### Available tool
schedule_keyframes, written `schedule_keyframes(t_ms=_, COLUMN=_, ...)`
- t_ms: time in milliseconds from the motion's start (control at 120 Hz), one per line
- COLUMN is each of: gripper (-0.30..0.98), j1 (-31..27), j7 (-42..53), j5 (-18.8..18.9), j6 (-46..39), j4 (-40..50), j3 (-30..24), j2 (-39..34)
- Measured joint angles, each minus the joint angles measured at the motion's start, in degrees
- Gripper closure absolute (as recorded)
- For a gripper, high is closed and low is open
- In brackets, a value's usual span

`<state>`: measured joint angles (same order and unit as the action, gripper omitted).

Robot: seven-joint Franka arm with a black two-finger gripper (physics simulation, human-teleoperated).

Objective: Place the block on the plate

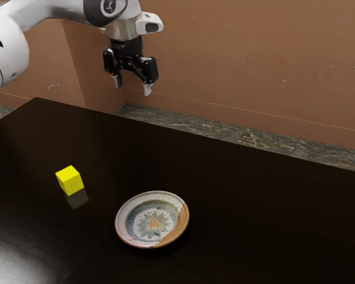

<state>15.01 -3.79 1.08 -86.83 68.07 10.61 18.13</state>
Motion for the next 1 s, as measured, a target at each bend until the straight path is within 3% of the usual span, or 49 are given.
schedule_keyframes(t_ms=150, gripper=0.00, j1=0.1, j7=1.6, j5=0.4, j6=0.9, j4=1.8, j3=-0.9, j2=-1.0)
schedule_keyframes(t_ms=275, gripper=0.00, j1=-0.1, j7=4.5, j5=0.6, j6=-0.2, j4=15.5, j3=2.7, j2=-7.8)
schedule_keyframes(t_ms=525, gripper=0.00, j1=-7.5, j7=16.3, j5=0.1, j6=-15.9, j4=36.5, j3=4.1, j2=-10.5)
schedule_keyframes(t_ms=717, gripper=0.00, j1=-18.6, j7=27.7, j5=-5.0, j6=-28.9, j4=38.7, j3=3.7, j2=-3.1)
schedule_keyframes(t_ms=1000, gripper=0.00, j1=-24.1, j7=44.5, j5=-8.1, j6=-41.1, j4=40.0, j3=3.6, j2=2.7)
